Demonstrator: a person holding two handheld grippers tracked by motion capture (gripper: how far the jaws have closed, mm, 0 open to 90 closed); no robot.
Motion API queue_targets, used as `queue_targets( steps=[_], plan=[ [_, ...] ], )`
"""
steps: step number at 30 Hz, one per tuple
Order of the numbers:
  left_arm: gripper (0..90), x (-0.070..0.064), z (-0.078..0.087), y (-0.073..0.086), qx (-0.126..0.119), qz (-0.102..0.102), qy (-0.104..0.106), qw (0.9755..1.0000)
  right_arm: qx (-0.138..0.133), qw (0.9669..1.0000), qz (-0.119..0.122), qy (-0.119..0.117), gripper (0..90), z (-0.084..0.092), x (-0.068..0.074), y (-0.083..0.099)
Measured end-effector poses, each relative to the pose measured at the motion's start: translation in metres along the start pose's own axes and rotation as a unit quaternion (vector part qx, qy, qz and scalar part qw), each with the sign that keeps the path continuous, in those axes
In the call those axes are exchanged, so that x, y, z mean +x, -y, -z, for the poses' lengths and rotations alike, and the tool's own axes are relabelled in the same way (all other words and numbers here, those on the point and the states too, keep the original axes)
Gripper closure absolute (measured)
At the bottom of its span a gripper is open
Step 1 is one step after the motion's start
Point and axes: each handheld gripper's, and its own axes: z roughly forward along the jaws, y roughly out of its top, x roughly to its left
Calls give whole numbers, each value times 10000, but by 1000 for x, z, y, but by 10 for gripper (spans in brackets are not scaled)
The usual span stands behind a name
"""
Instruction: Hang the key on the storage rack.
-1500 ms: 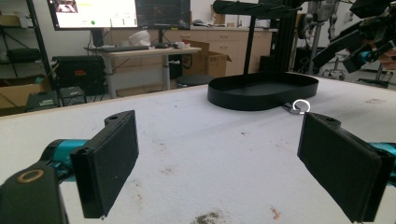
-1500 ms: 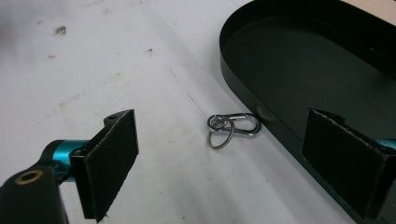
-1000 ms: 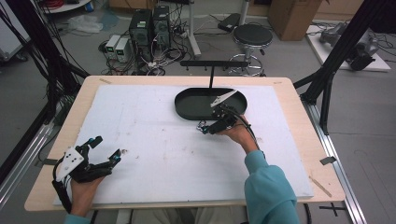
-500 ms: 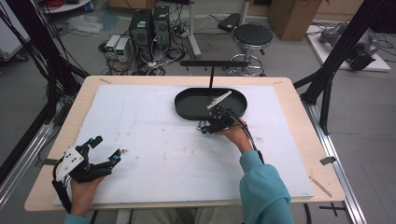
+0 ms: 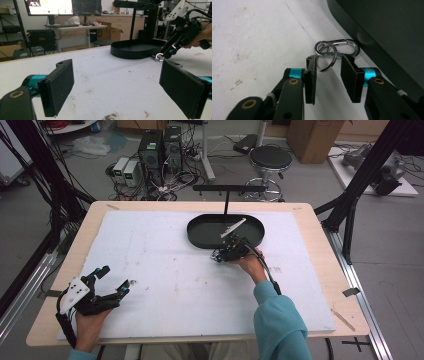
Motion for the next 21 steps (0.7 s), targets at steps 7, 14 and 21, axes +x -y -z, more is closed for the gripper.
queue_targets(
  steps=[7, 14, 21],
  plan=[
    [129, 0, 0, 0, -3, -3, -13, 10000, -86, 9999, -71, -63, 797, 1, 0, -1],
    [129, 0, 0, 0, 1, 0, 0, 10000, -128, 9997, -124, -140, 811, 1, -1, -1],
    [129, 0, 0, 0, -3, 0, -3, 10000, -208, 9994, -153, -219, 825, 0, -1, -1]
  ],
)
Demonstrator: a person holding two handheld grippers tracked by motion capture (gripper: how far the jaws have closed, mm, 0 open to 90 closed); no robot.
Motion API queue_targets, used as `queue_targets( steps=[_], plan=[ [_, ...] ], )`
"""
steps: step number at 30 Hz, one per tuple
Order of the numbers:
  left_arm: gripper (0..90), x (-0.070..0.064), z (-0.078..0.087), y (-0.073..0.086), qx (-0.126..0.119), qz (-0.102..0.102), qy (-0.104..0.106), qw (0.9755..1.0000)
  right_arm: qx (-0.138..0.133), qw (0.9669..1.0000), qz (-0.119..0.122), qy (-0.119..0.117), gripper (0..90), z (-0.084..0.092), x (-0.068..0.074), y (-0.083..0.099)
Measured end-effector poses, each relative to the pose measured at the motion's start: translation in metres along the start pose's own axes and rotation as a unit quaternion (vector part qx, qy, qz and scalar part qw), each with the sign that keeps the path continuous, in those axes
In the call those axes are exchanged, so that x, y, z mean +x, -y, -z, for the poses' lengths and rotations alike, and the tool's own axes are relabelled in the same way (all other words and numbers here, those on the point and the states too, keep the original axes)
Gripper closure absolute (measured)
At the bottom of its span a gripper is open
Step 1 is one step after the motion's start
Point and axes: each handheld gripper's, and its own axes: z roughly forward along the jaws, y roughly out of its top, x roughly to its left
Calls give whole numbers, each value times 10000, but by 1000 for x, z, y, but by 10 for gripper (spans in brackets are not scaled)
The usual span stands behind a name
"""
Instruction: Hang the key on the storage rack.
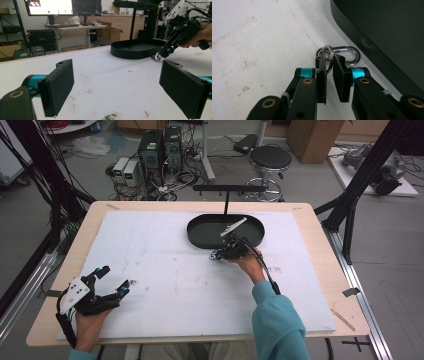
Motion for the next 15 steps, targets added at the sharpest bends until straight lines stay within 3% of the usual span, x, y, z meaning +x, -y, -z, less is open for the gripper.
queue_targets(
  steps=[10, 12, 15],
  plan=[
    [129, 0, 0, 0, -1, 0, 1, 10000, -77, 9998, -72, -183, 882, -1, 0, -1],
    [129, 0, 0, 0, -1, -2, 1, 10000, -52, 9994, -240, -238, 886, 0, 0, -1],
    [129, 0, 0, 0, 1, -4, 1, 10000, -38, 9992, -290, -270, 890, 0, -1, -1]
  ],
)
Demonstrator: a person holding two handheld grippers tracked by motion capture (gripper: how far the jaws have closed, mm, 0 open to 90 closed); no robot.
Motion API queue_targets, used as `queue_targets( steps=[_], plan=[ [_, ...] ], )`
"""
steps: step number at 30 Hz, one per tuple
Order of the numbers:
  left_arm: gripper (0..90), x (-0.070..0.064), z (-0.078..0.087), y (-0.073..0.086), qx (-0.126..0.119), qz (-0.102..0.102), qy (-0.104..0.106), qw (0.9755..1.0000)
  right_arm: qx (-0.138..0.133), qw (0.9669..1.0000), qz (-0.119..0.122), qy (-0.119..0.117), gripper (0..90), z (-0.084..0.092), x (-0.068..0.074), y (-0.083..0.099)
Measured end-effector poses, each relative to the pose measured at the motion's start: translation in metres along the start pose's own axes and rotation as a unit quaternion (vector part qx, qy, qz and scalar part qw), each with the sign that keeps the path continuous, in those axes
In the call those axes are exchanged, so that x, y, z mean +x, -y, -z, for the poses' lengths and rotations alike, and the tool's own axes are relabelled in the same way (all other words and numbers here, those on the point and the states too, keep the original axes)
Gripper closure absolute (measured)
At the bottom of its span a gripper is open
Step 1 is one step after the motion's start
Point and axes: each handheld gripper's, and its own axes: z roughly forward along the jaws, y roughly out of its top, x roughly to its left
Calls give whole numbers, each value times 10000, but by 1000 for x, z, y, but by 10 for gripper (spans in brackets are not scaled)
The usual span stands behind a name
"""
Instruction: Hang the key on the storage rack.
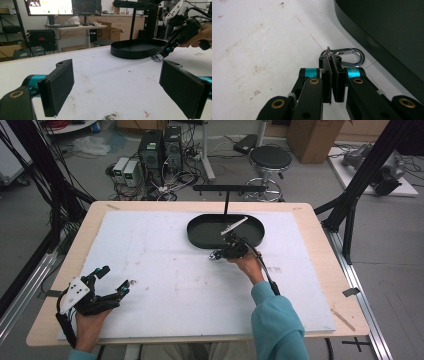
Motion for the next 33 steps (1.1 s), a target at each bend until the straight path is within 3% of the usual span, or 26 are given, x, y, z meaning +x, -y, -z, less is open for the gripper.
queue_targets(
  steps=[13, 23, 27, 33],
  plan=[
    [129, 0, 0, 0, -1, 4, -1, 10000, -380, 9991, 201, 60, 890, 20, 3, -8],
    [129, 0, 0, 0, -4, 20, -12, 10000, -674, 9969, 388, 111, 891, 45, 7, -25],
    [129, 1, 0, 0, 17, 23, -7, 10000, -871, 9942, 599, 191, 890, 58, 11, -36],
    [129, 1, -1, 0, 10, 44, -6, 10000, -919, 9929, 693, 285, 890, 71, 15, -48]
  ],
)
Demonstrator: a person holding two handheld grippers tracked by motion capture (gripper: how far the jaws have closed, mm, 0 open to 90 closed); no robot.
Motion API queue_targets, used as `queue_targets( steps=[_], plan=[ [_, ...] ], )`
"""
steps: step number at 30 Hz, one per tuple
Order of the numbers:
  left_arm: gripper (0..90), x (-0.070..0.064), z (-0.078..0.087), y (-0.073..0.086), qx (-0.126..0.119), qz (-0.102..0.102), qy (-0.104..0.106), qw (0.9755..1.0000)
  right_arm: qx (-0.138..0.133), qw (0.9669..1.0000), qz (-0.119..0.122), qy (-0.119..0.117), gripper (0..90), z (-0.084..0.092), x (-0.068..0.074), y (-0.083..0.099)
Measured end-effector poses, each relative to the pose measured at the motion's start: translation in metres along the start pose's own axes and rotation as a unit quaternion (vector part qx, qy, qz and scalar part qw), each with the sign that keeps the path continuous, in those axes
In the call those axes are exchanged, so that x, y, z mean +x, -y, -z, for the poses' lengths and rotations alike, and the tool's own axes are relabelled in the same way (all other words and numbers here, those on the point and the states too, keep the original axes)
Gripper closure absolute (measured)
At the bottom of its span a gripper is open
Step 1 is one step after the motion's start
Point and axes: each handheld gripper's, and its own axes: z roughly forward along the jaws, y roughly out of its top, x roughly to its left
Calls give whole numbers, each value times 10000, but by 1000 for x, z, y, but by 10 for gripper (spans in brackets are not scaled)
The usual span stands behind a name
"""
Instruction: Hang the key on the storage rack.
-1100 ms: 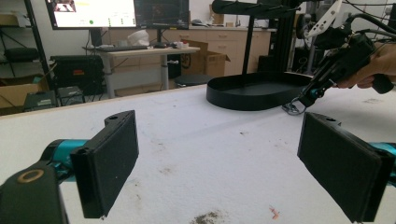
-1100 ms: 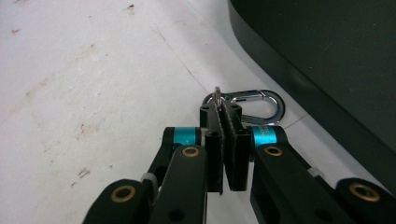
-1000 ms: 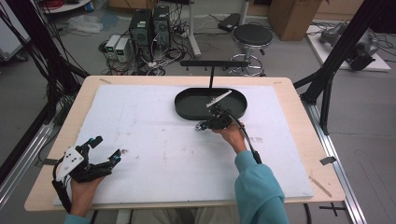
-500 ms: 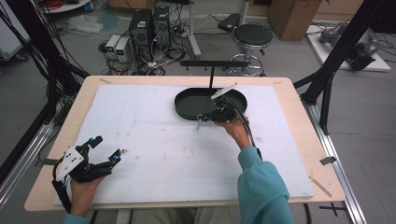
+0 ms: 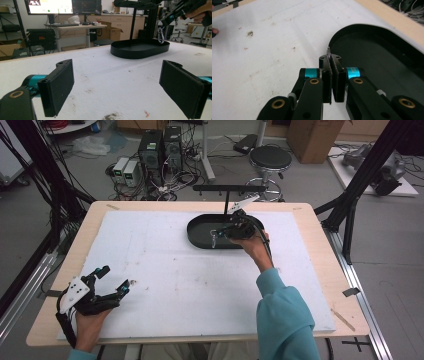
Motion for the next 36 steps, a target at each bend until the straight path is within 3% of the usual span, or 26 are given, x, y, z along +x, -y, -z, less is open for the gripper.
queue_targets(
  steps=[8, 15, 24, 28, 29, 36],
  plan=[
    [129, 0, 0, 0, 4, 5, -7, 10000, -158, 9998, -13, 134, 890, 18, -7, -13],
    [129, 0, 0, 0, -6, 2, -12, 10000, -303, 9989, 32, 364, 890, 45, -19, -31],
    [129, 1, -1, 0, 33, 36, -17, 10000, -274, 9973, -42, 673, 890, 71, -35, -47],
    [129, 1, -1, 0, 54, 46, -18, 10000, -195, 9970, -44, 750, 890, 74, -40, -52],
    [129, 1, -1, 0, 65, 45, -13, 10000, -138, 9964, 50, 833, 890, 75, -43, -56],
    [129, 1, -1, 0, 69, 47, -22, 10000, -61, 9957, -1, 921, 890, 73, -52, -61]
  ],
)
